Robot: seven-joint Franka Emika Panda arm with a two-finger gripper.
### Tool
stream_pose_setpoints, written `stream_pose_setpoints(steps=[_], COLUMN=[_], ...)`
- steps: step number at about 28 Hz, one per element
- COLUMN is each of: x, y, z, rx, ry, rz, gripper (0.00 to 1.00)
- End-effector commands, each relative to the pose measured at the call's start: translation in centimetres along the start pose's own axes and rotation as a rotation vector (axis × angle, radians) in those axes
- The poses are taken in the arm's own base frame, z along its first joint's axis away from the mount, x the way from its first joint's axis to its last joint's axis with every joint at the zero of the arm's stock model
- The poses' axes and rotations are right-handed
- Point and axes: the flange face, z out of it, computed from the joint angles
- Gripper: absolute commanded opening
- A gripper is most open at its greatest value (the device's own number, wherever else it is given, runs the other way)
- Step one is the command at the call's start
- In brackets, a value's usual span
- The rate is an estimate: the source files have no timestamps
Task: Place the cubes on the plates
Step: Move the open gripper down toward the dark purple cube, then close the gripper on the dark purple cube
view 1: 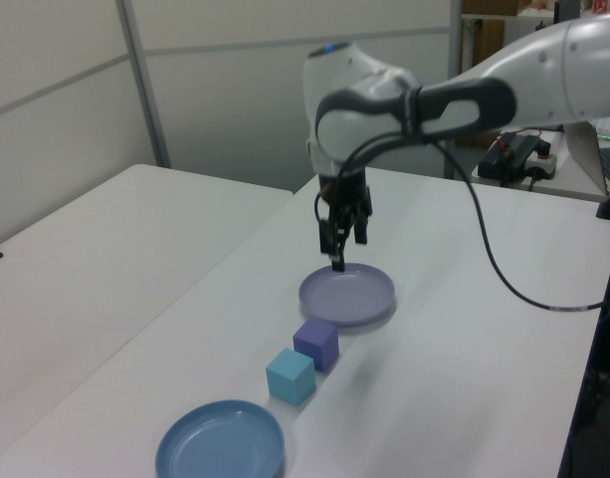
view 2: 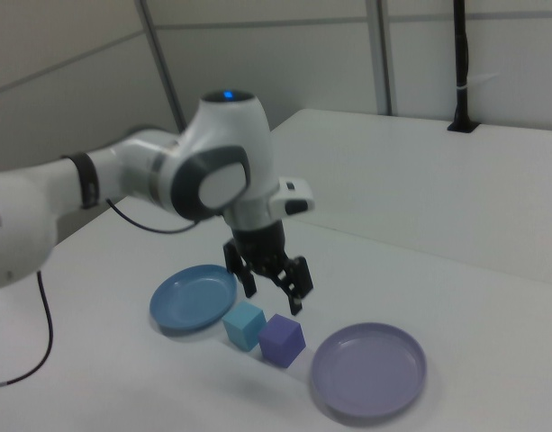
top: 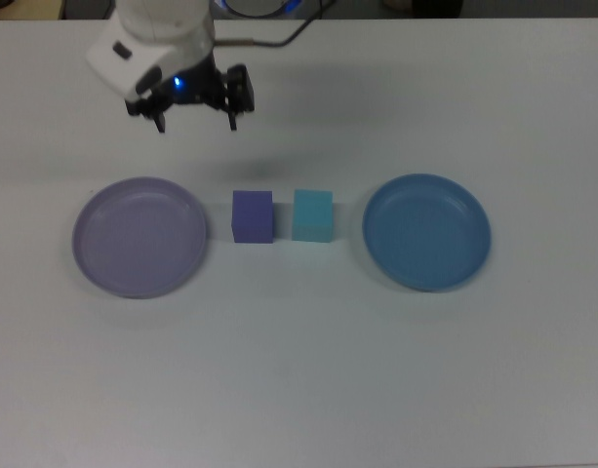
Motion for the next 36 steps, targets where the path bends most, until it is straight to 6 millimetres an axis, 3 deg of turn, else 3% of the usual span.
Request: stream_pose_setpoints(steps=[1, 2, 7, 14, 22, 30, 31, 34, 35, 36], x=[0.4, 0.8, 2.0, 3.6, 4.4, 4.5, 4.5, 4.8, 5.0, 5.1], y=[-2.0, -2.7, -4.1, -4.9, -6.2, -6.6, -6.6, -6.6, -6.7, -6.8], z=[4.1, 5.5, 9.1, 12.3, 14.1, 13.7, 13.8, 13.6, 13.6, 13.7], rx=[-0.002, -0.003, -0.011, -0.027, -0.033, -0.030, -0.030, -0.034, -0.035, -0.032], ry=[0.001, -0.002, -0.018, -0.003, 0.014, 0.022, 0.024, 0.033, 0.036, 0.035], rz=[-0.044, -0.052, -0.065, -0.035, -0.029, -0.019, -0.006, 0.005, 0.004, 0.011], gripper=[1.00, 1.00, 1.00, 1.00, 1.00, 1.00, 0.97, 0.56, 0.38, 0.08])
